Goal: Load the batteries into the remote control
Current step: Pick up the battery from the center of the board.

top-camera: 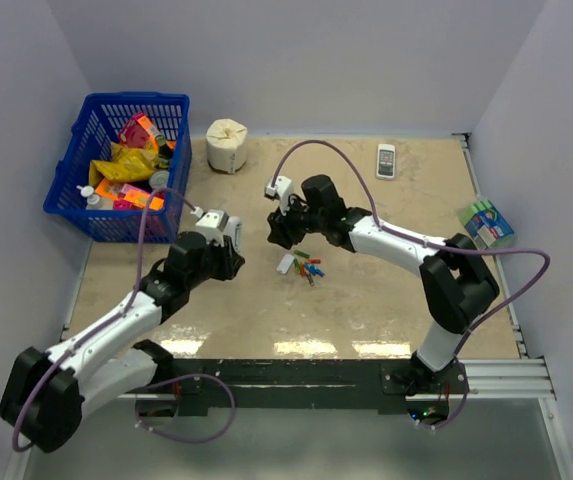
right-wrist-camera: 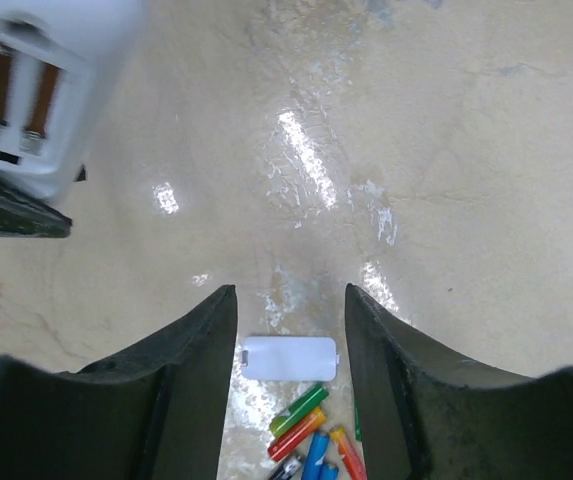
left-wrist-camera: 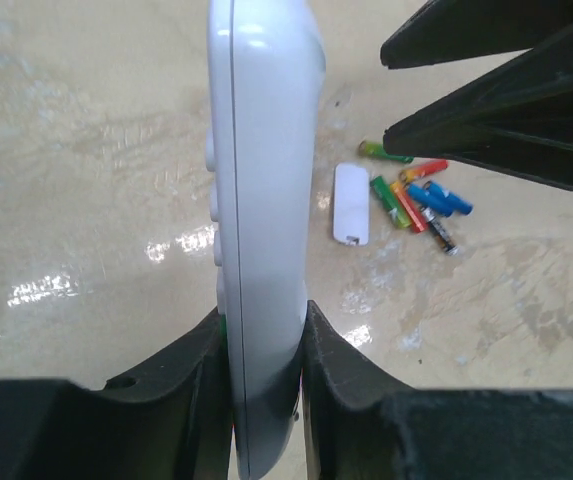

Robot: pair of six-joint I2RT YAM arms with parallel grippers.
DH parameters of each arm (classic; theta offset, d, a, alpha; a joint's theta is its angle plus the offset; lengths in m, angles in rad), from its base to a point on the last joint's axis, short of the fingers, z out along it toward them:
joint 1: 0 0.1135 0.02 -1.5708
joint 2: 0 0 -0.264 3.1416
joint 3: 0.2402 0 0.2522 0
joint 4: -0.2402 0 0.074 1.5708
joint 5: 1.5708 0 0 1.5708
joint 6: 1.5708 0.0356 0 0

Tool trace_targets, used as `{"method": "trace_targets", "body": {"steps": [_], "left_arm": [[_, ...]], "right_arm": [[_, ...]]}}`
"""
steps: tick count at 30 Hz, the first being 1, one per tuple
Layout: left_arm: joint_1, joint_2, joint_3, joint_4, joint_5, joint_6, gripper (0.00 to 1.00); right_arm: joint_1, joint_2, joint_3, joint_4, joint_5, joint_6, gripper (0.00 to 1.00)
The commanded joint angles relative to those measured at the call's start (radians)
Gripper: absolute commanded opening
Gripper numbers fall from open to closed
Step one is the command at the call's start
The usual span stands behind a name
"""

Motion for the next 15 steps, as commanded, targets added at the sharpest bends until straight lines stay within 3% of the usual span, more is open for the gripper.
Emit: {"method": "trace_targets", "body": {"steps": [1,5,8,15], "left_arm": [[0.016,-0.174,-0.063,0.149,-0.031,0.002,0.0],[0.019,-0.348,-0.112,0.208,-0.001,0.026,0.0],[0.022,-0.435,-0.151,0.264,0.051,0.023,0.0],[0.022,-0.546,-0.178,0.278,0.214,0.022,0.0]], "right_arm": [[0.0,-0.069,0.064,-0.169,0.086,0.205,0.5],[-0.005,-0.114,0.075,-0.316,0.209,0.325,0.46],[-0.009,-0.172,0.051,-0.389,0.258,0.38,0.62],[-0.041,-0.298,-0.003,-0.486,0.417,0.49,0.64]]}}
